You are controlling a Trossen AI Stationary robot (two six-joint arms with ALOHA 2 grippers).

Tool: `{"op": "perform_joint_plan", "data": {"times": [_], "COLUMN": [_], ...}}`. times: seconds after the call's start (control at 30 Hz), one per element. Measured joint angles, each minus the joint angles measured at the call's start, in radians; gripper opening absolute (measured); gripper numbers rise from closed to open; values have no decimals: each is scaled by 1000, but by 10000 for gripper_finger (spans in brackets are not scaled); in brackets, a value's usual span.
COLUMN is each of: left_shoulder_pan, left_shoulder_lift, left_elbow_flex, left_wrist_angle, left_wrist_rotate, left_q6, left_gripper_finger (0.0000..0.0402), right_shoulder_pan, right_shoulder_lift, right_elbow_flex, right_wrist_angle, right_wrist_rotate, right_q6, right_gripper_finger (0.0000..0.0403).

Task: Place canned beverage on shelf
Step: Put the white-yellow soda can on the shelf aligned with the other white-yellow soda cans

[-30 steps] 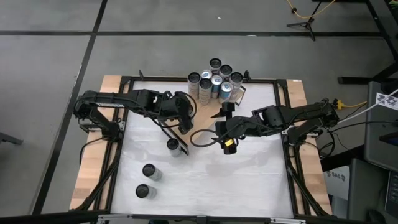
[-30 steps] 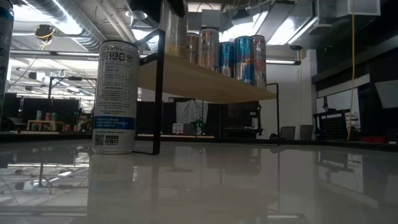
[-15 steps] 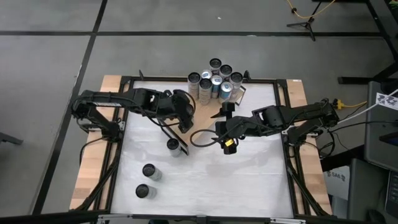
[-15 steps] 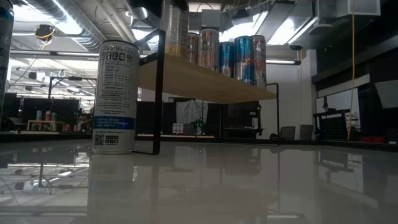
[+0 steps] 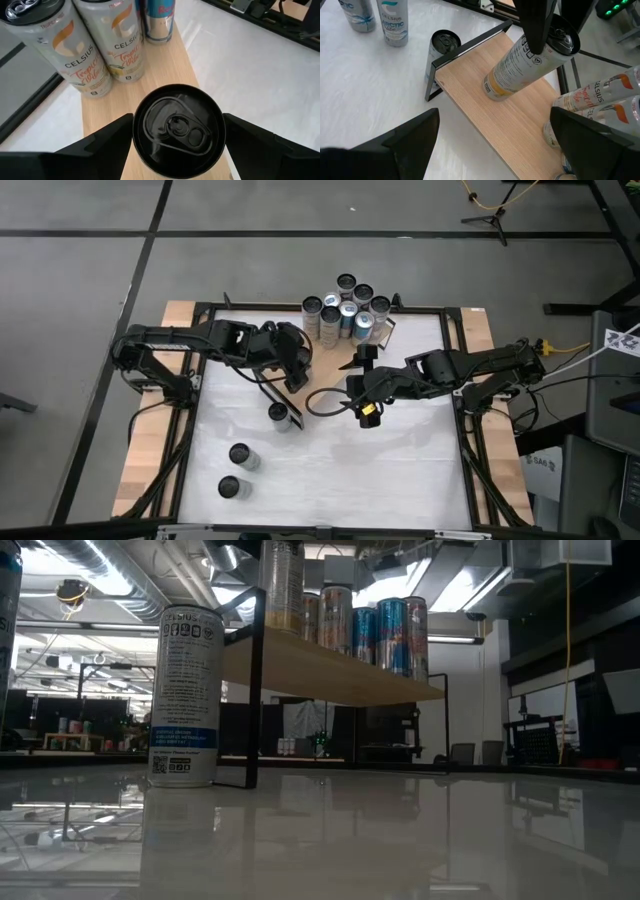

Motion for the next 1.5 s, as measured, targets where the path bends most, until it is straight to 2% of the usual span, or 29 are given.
{"op": "perform_joint_plan", "data": {"times": [0.17,0.47,0.87,1.13,1.5], "left_shoulder_pan": [0,-1,-2,-9,-10], "left_shoulder_lift": [0,3,6,6,6], "left_elbow_flex": [0,0,-3,-3,-3], "left_wrist_angle": [0,2,-5,-4,-1], "left_wrist_rotate": [-1,-16,-129,-204,-162], "left_q6": [-32,-114,-324,-346,-343], "left_gripper_finger": [287,231,244,244,247], "right_shoulder_pan": [0,0,0,0,0], "right_shoulder_lift": [0,0,0,0,0], "right_elbow_flex": [0,0,0,0,0], "right_wrist_angle": [0,0,12,130,159], "right_wrist_rotate": [0,0,1,80,106], "right_q6": [0,0,0,53,52], "right_gripper_finger": [376,376,376,376,376]}}
